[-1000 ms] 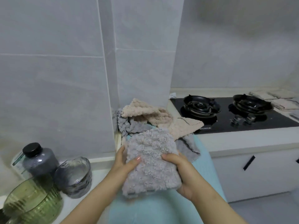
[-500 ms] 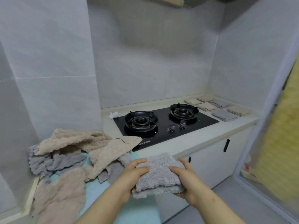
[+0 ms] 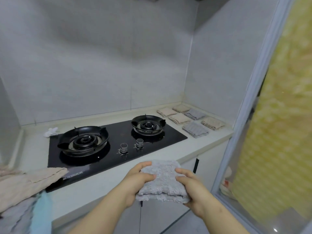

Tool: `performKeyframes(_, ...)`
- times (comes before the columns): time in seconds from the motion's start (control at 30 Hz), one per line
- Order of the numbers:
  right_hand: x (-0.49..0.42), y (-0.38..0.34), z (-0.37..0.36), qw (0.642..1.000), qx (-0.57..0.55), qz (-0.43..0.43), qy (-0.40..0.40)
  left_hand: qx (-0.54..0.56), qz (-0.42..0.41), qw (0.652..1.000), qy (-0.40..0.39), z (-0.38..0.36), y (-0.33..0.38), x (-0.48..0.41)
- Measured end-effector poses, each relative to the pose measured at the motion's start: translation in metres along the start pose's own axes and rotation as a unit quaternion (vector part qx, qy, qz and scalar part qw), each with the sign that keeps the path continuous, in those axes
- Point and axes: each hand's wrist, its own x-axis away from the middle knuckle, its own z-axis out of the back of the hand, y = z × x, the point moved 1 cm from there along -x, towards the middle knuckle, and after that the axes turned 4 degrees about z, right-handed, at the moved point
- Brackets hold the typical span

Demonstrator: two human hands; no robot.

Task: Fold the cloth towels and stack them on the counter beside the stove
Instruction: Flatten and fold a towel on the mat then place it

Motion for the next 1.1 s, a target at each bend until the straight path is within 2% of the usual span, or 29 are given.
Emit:
performKeyframes(0.33, -0.139, -0.071, 0.084, 0.998, -0.026, 0.04, 0.036, -0.015, -0.017, 0.999, -0.038, -0.096, 0.048, -0.159)
performKeyframes(0.7, -0.354, -0.184, 0.118, 0.996, -0.006, 0.076, 0.049, 0.007, -0.031, 0.999, -0.043, -0.147, 0.138, -0.394)
performKeyframes(0.9, -0.46, -0.226, 0.138, 0.996, 0.006, 0.09, 0.018, 0.011, -0.027, 0.999, -0.026, -0.172, 0.171, -0.493)
performKeyframes(1.1, -0.575, -0.259, 0.166, 0.991, 0.066, 0.107, -0.044, 0.037, -0.039, 0.998, 0.015, -0.202, 0.195, -0.583)
